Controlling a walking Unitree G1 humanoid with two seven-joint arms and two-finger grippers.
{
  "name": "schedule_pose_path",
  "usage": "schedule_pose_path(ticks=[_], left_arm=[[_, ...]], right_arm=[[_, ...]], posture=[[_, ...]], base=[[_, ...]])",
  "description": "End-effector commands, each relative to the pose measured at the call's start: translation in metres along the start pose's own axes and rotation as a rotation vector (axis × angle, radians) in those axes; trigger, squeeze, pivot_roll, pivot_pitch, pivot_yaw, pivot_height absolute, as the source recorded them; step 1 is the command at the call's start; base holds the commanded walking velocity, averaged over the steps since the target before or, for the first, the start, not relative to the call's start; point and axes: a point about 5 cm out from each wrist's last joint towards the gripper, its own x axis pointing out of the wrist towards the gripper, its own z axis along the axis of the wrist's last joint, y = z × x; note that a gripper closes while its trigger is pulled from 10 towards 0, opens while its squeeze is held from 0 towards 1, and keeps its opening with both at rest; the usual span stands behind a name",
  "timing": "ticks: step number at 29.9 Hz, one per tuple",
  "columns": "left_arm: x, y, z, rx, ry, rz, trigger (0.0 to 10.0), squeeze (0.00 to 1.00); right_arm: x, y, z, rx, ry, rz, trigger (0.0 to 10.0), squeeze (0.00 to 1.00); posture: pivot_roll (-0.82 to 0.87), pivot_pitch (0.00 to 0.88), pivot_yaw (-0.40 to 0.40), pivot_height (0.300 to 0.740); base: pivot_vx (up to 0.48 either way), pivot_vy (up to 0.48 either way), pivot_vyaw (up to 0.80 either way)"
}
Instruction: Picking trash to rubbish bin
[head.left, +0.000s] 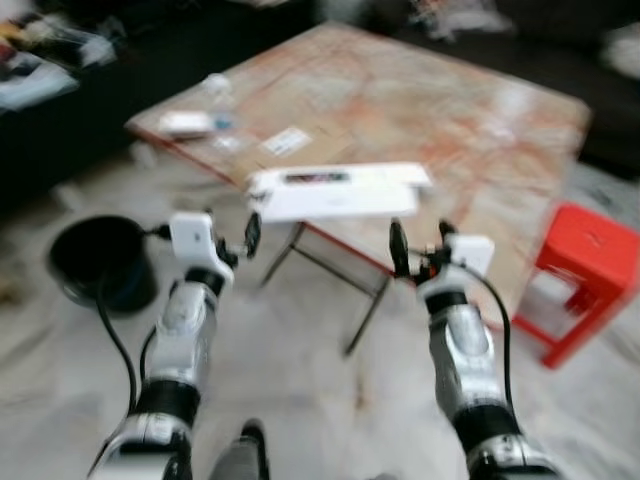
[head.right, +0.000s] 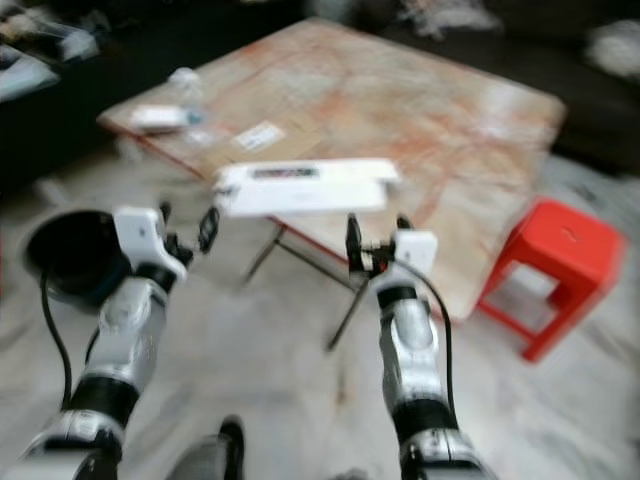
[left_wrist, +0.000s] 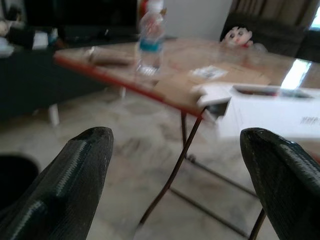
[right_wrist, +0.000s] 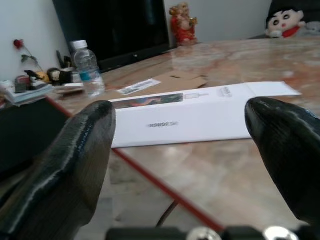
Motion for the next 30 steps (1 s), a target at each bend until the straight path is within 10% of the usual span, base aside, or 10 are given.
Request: schedule_pose_path(ticks=[1,30], left_arm=[[0.0065,-0.0086,0.0052,-0.001,-0.016,-0.027,10.0,0.00],[0.0096,-0.0151,0.0063,-0.010,-0.019,-0.042,10.0,0.00]], right_arm=[[-0.0008,-0.0064,0.0012,-0.005,0.001,-0.015,10.0,0.00],[-0.0004,-0.0043,0.0001,0.000,0.006,-0.011,10.0,0.00]], posture=[[0.15,0.167,-0.074,0.740],[0.15,0.167,-0.074,0.740]], base=[[0.000,0.000,0.00],[0.000,0.000,0.00]])
